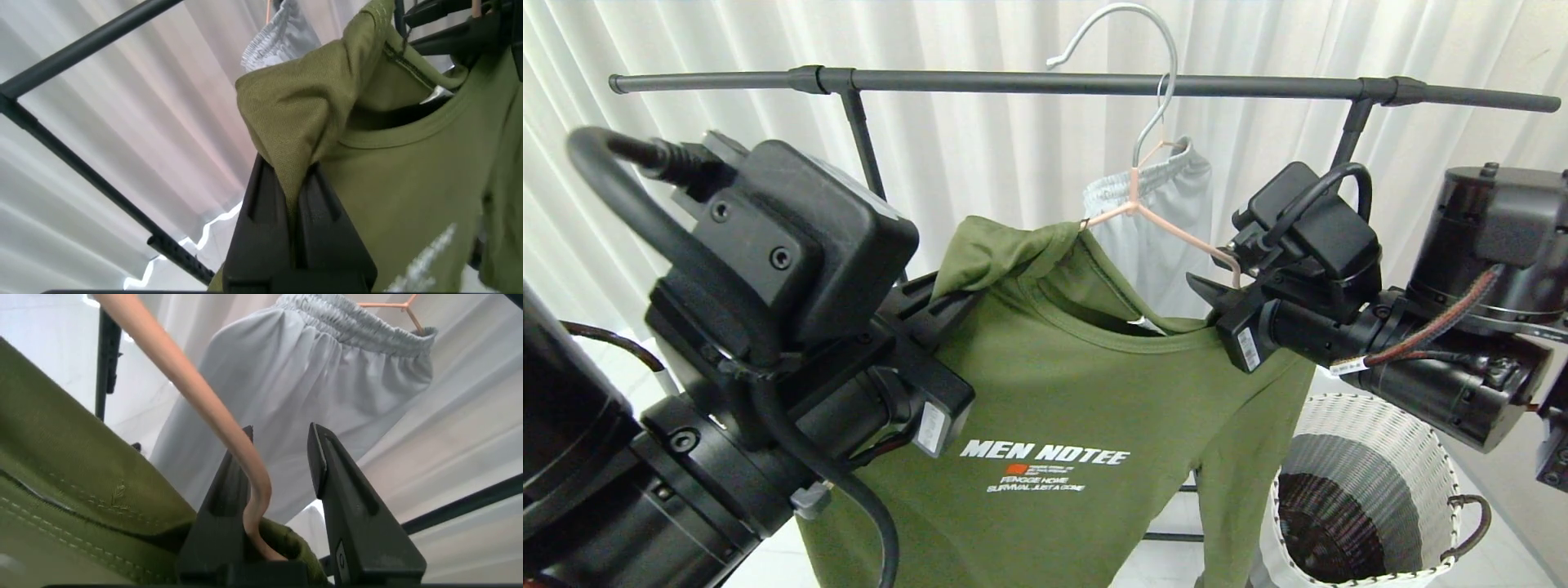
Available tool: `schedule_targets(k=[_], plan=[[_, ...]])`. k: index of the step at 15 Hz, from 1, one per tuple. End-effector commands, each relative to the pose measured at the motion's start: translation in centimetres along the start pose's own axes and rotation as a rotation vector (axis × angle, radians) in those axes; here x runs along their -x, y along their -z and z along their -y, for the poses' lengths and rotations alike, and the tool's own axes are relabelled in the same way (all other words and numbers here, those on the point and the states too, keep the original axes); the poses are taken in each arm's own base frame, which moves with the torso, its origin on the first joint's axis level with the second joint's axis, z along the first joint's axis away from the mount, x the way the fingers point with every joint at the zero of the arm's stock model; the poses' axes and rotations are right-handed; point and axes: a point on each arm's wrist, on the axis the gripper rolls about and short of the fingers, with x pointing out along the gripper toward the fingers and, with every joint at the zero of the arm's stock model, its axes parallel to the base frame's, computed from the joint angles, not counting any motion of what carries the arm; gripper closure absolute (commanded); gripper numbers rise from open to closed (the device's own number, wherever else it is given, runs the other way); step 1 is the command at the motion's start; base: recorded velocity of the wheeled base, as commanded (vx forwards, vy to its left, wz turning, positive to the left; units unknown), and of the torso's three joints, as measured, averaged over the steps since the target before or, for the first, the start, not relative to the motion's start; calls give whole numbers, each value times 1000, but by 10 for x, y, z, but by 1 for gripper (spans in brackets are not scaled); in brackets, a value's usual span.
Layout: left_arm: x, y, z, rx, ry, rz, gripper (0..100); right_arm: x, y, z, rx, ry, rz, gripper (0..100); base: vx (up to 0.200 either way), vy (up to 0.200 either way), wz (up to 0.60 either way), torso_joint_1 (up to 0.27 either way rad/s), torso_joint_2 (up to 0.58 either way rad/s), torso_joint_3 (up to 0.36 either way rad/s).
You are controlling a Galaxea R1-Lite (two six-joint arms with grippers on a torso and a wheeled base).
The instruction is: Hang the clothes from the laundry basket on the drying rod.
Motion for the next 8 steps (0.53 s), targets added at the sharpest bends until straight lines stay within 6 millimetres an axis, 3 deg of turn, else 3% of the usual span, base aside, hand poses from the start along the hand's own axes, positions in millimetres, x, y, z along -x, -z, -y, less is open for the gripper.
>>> schedule_targets(k=[1, 6, 7, 8], plan=[[0, 0, 0, -1, 0, -2, 100, 1, -1, 0, 0, 0, 4, 100, 0, 0, 0, 0, 0, 0], [0, 0, 0, -5, -1, 0, 100, 1, -1, 0, 0, -2, 5, 100, 0, 0, 0, 0, 0, 0], [0, 0, 0, -5, -1, 0, 100, 1, -1, 0, -1, -2, 7, 0, 0, 0, 0, 0, 0, 0], [0, 0, 0, -5, -1, 0, 100, 1, -2, 0, -1, 0, 7, 0, 0, 0, 0, 0, 0, 0]])
